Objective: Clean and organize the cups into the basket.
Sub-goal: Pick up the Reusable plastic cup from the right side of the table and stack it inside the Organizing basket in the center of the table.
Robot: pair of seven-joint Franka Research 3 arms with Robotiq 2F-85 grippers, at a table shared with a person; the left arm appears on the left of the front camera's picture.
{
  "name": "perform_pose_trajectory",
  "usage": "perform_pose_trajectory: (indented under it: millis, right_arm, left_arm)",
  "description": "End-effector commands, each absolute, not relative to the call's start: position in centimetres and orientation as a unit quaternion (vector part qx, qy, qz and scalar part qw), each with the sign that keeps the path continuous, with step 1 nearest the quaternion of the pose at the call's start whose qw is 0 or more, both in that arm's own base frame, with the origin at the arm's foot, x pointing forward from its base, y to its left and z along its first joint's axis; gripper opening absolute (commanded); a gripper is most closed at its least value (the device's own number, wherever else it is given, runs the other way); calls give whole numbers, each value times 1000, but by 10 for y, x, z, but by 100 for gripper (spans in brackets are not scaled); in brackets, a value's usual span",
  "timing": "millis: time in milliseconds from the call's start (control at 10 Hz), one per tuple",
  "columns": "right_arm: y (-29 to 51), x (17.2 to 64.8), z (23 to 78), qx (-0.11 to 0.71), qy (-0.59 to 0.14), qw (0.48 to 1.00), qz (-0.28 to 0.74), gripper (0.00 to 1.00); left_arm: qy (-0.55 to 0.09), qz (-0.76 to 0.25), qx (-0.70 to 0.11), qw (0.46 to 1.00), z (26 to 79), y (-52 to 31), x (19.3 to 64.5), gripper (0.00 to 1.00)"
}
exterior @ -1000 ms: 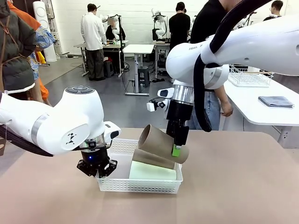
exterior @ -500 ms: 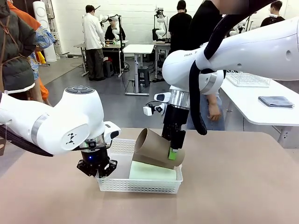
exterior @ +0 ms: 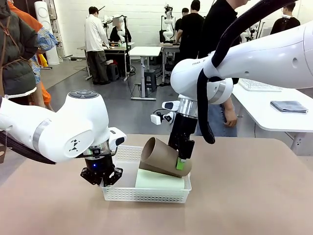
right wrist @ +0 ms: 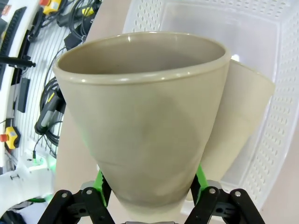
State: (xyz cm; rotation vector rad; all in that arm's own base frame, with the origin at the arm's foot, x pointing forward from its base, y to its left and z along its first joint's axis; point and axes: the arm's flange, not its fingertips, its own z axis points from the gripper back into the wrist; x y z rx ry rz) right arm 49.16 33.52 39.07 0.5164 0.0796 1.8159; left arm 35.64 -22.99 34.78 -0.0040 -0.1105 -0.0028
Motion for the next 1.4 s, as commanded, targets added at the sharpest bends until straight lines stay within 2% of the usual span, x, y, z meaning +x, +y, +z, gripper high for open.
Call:
perform_pose_trajectory:
  millis: [0, 500, 600, 1100, 1300]
  right_arm:
    - [332, 495, 382, 244, 28, 579, 778, 80]
    - [330, 494, 378, 241, 29, 558, 793, 80]
    - [330, 494, 378, 242, 29, 558, 793, 100]
    - [328, 495, 378, 245, 29, 556, 794, 100]
    - [310, 493, 392, 239, 0, 560, 793, 100]
  left_arm:
    - [-62, -5, 2, 998, 347, -231, 356, 0]
    - [-62, -5, 2, 998, 347, -231, 356, 0]
    - [-62, -5, 2, 998, 347, -231, 356, 0]
    - [-62, -5, 2, 998, 347, -231, 356, 0]
    - [-62, -5, 2, 998, 347, -231, 356, 0]
